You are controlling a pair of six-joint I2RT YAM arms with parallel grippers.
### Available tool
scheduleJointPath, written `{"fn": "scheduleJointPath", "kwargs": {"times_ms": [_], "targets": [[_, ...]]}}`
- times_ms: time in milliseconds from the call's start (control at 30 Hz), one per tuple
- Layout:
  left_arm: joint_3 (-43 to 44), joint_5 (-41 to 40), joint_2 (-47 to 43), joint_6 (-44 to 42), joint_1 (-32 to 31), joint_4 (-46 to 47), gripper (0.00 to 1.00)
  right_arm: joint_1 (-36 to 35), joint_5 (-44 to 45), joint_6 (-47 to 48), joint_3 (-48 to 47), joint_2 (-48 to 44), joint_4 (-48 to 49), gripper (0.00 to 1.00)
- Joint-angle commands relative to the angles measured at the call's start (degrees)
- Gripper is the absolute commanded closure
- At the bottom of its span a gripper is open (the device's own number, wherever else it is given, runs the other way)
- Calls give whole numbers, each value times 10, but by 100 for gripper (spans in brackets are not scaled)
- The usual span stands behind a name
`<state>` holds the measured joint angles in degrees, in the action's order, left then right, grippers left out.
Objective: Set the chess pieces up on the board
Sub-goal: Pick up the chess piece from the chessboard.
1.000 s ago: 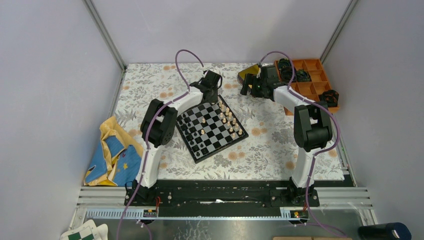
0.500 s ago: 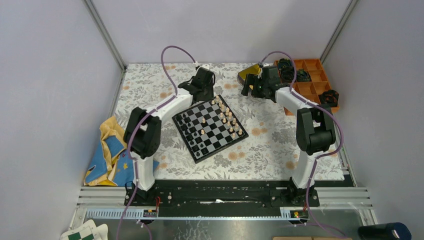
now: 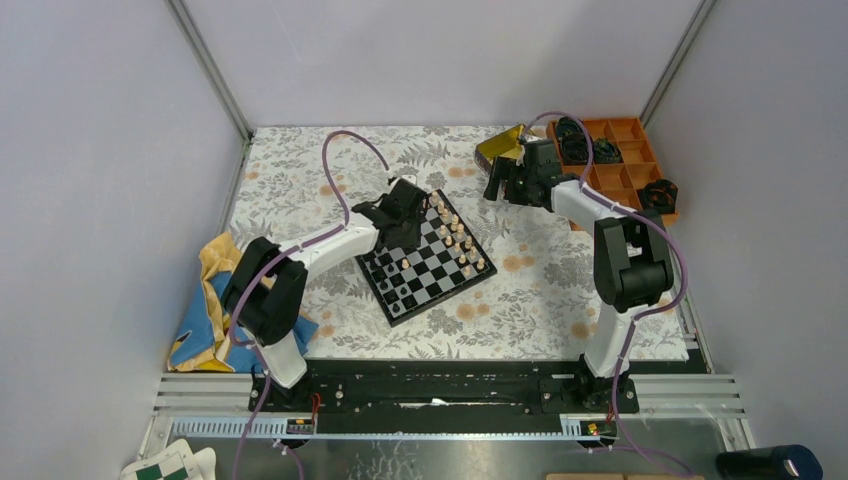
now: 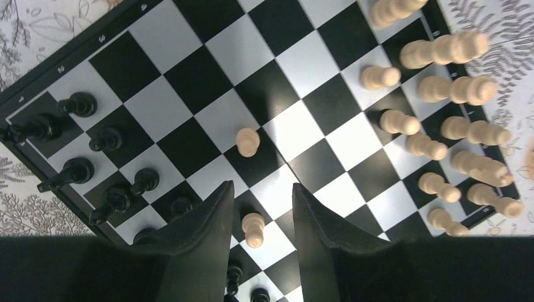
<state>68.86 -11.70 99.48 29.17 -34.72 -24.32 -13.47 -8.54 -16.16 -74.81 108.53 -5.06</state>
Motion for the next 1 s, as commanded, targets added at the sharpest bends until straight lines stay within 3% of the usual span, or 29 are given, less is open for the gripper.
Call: {"fn": "scheduleJointPath", "kwargs": {"times_ms": [0,967], "targets": [[-21,-26,-8,18,0,26,54,3,-4,-3,7,-44,27,0],[27,-77,84,-16,1,58,58,3,0,3,-7,-35,16,0]]}}
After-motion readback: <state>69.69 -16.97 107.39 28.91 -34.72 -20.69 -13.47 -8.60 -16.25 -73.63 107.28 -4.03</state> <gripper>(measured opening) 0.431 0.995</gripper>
